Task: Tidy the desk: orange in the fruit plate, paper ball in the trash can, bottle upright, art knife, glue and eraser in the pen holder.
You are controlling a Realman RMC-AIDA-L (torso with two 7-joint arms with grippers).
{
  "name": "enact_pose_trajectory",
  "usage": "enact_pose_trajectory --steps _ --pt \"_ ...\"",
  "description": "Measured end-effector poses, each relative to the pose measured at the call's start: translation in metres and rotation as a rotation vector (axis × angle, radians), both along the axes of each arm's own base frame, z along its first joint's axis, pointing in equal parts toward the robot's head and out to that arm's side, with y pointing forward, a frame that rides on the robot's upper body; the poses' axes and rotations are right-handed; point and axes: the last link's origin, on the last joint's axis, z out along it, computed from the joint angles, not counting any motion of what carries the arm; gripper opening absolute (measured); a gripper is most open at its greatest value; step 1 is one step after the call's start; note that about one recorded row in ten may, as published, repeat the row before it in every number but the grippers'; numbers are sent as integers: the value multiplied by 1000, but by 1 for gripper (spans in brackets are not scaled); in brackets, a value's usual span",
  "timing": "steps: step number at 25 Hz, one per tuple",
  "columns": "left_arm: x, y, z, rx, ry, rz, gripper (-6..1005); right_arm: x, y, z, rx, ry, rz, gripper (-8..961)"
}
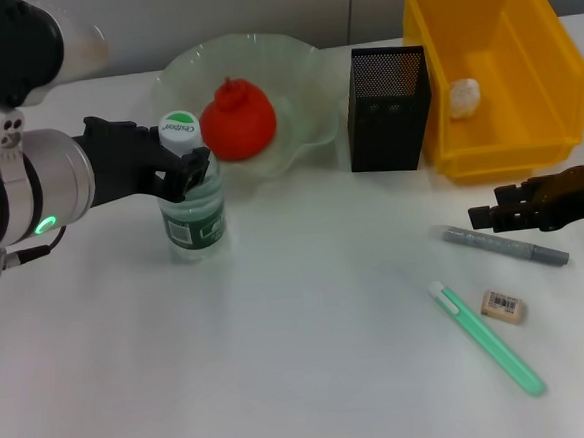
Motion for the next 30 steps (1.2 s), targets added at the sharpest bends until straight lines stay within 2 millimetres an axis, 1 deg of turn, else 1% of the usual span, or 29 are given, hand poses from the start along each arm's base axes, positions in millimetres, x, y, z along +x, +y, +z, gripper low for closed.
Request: enact_pose_trajectory --steps 4,23,30 --pt "3 1 2 -20 -17 12 440 0 0 0 -1 0 1 653" --pt "-1 1 -1 -47 8 14 438 1 -2 -1 -5 2 -3 653" --pt "1 1 -1 -45 11 0 278 1 -2 -1 -5 3 -2 654"
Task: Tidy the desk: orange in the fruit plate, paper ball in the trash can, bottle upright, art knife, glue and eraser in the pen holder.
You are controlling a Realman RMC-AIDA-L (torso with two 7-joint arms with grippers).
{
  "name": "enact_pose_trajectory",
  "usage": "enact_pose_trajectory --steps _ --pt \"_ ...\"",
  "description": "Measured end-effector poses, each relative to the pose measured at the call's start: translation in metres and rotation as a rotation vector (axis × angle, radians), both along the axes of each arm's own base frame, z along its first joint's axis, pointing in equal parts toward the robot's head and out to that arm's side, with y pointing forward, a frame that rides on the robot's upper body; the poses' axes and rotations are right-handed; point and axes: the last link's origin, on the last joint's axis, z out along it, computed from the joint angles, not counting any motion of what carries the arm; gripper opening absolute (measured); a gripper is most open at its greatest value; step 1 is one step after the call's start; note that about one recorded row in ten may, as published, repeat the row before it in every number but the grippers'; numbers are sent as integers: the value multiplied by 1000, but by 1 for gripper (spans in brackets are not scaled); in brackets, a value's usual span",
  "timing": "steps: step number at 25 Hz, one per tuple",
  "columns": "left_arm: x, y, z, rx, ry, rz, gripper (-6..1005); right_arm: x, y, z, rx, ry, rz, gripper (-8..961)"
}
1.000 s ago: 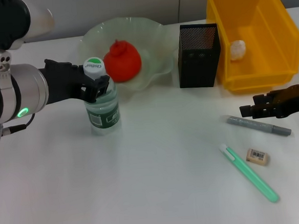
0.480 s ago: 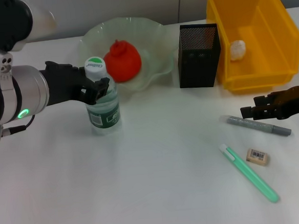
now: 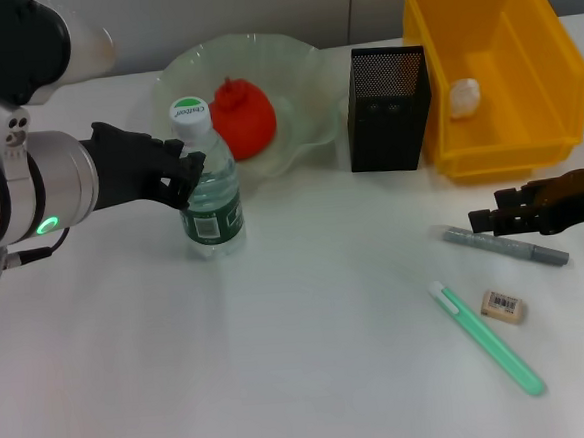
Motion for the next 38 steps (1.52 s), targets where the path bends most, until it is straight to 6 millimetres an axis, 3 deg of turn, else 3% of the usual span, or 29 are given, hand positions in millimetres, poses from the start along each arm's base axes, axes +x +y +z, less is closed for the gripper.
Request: enact_pose_trajectory --steps 21,38 --pt "8 -1 13 32 6 -34 402 -1 0 0 4 5 4 654" --pt "26 -1 33 98 -15 -104 396 1 -2 1 7 14 -3 653"
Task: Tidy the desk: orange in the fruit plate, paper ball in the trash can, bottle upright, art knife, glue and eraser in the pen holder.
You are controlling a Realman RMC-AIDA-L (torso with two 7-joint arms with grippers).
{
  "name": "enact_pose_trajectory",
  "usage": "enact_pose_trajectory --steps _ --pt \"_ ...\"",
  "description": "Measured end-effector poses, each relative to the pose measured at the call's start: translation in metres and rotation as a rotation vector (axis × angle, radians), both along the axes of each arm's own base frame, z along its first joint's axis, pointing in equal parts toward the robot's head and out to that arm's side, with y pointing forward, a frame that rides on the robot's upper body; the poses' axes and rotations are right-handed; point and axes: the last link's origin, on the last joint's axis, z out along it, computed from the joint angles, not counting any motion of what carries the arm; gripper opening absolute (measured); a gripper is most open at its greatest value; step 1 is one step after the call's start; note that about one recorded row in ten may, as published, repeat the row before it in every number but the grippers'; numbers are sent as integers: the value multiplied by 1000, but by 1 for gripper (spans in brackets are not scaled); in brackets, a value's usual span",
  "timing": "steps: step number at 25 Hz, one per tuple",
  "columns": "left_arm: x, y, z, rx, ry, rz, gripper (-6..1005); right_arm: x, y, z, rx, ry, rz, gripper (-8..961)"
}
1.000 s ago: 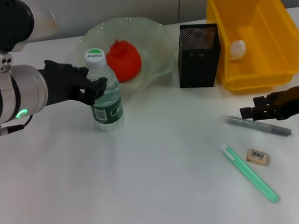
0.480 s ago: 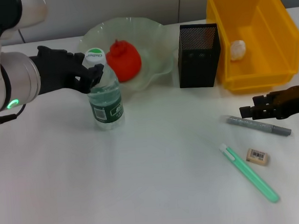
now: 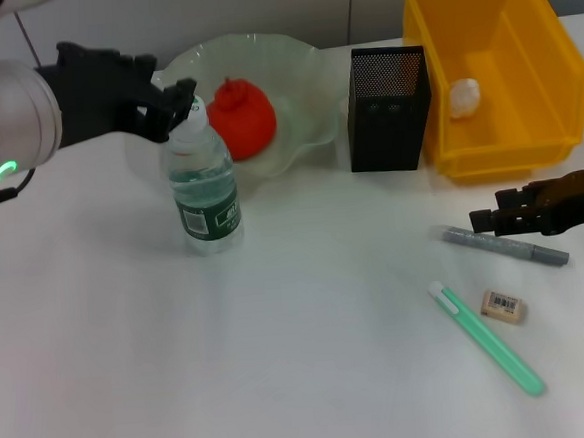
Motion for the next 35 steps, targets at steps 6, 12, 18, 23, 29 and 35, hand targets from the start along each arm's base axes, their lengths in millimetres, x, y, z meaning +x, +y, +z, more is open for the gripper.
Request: enact_pose_trajectory --steps 6,12,18,23,29,35 --pt "9 0 6 48 -27 -62 384 1 -1 0 2 4 -3 653" --pt "13 -1 7 57 -29 -137 372 3 -5 0 -2 8 -10 653" --pt "12 1 17 59 -110 -193 360 5 -8 0 -6 12 -18 653" --pt "-6 12 33 44 -232 -212 208 7 -12 -2 -7 34 -20 653" --pt "-30 16 37 -25 -287 -269 22 8 -17 -3 -16 55 -22 654" --pt "-50 12 25 -115 -273 -344 12 3 -23 -7 -45 83 21 654"
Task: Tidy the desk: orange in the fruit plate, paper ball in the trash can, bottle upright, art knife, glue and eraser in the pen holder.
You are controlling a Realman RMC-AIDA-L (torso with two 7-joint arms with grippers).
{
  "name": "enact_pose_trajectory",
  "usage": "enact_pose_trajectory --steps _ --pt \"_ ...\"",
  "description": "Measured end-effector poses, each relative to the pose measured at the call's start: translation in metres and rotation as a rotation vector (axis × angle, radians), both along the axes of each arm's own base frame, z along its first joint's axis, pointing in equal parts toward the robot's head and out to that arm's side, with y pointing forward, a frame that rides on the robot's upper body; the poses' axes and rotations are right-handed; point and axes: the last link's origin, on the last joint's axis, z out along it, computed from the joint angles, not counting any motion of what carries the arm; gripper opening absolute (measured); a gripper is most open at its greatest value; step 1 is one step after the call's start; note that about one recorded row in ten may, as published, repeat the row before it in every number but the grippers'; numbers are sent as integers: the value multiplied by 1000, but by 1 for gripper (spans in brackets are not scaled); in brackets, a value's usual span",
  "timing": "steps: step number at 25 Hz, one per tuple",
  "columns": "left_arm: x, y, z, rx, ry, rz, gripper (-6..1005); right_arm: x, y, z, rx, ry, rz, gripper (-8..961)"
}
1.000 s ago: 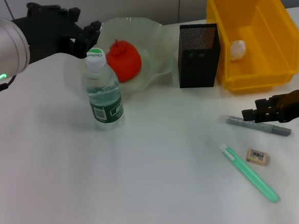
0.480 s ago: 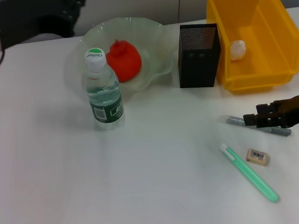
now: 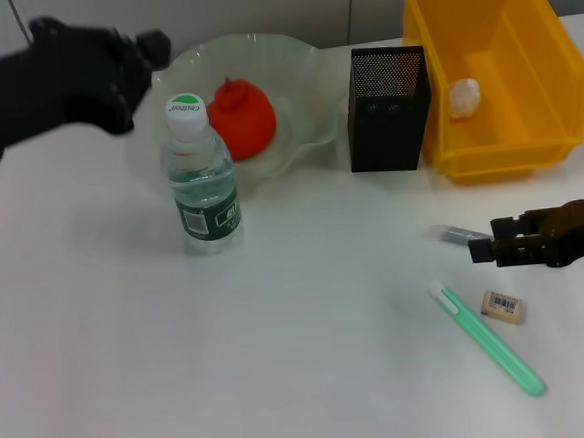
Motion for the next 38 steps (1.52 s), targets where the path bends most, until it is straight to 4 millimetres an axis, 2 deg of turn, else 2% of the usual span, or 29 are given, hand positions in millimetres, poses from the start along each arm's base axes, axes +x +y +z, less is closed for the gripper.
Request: enact_pose_trajectory --steps 6,16,27,32,38 --pt "-9 -4 -10 -59 -39 -75 2 -8 -4 0 -12 53 51 654" --pt "-28 -11 -11 -69 -100 -88 -1 -10 -12 -2 -30 104 34 654" --pt "-39 -7 -20 -90 -121 -35 -1 -19 -7 22 -20 80 -121 653" --pt "-42 -7 -24 -88 -116 -32 -1 -23 -1 26 -88 -15 -231 653" --pt "-48 -4 -27 -84 -147 -14 -1 -33 -1 31 -164 2 -228 653"
